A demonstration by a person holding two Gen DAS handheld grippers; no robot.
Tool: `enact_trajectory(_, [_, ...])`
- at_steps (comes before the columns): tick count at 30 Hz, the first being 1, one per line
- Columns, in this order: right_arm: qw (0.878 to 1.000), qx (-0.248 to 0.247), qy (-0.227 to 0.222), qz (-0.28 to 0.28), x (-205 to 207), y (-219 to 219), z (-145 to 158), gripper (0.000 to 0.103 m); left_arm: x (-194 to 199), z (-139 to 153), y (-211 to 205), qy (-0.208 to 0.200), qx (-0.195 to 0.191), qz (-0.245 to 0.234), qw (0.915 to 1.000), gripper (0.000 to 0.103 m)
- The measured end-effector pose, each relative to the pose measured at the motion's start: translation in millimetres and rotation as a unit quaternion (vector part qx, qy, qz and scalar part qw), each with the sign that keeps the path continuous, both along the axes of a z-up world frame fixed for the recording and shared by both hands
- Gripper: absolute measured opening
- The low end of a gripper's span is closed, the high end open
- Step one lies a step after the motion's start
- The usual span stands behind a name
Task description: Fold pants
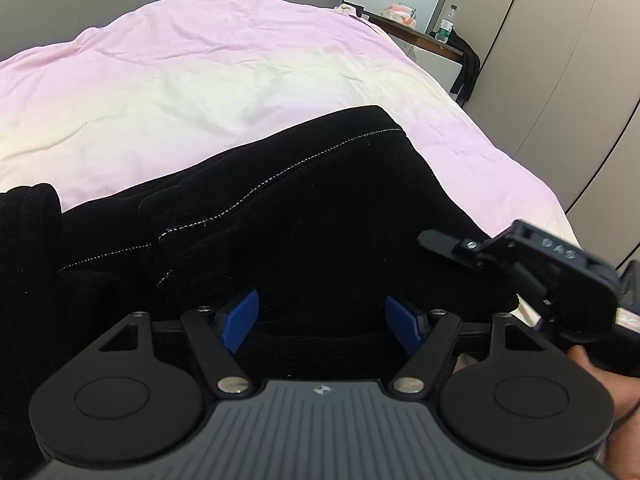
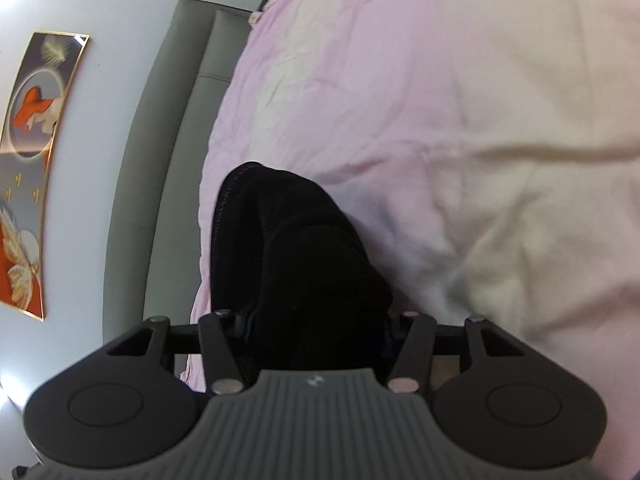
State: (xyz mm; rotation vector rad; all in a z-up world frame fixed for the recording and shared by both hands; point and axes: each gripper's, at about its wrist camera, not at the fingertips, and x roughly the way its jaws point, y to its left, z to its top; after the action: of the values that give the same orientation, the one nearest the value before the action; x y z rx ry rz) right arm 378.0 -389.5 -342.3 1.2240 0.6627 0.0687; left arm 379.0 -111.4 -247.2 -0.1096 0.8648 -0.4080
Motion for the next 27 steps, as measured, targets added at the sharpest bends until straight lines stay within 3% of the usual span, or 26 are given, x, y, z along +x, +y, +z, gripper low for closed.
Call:
enact_trajectory(4, [0.999,0.042,0.010,-0.022,0.6,-3.7,-13.0,0.052,1.3,-0.6,-0.2,0.000,0.000,-0.002,1.0000,0.085])
enact_trajectory(11, [0.997,0.068,0.012,-0.038,-2.4,-4.1,-22.7,0.052,3.6,-3.1,8.9,0.009,-0.023,0.010,0.9996,0.085])
enact_trajectory(13, [0.996,0.078,0.014,-0.039,-1.9,-4.9,-23.7,0.045,4.0,-2.3,9.7,0.011,-0.025,0.011,0.9996,0.085])
enact_trajectory(14, [0.996,0.080,0.014,-0.037,-3.1,-6.1,-22.3,0.030,4.9,-1.5,10.8,0.015,-0.029,0.013,0.9994,0.085])
enact_trajectory(17, [0.997,0.072,0.002,-0.041,-4.9,-4.0,-16.4,0.025,6.8,2.2,16.6,0.031,-0.051,0.032,0.9977,0.082])
enact_trajectory(20, [0.998,0.037,-0.021,-0.038,-15.1,-0.8,0.7,0.025,7.6,3.3,23.1,0.044,-0.061,0.048,0.9960,0.069])
enact_trajectory(22, [0.999,0.015,-0.036,-0.034,-18.7,1.7,11.9,0.024,8.6,1.7,31.0,0.049,-0.065,0.062,0.9948,0.046])
enact_trajectory(25, [0.998,-0.011,-0.059,-0.025,-22.3,6.6,25.4,0.024,12.1,-6.4,55.5,0.080,-0.125,0.100,0.9838,0.026])
enact_trajectory(27, [0.993,-0.073,-0.094,-0.006,-22.3,18.3,46.7,0.024,12.9,-7.8,68.6,0.089,-0.160,0.108,0.9773,0.025])
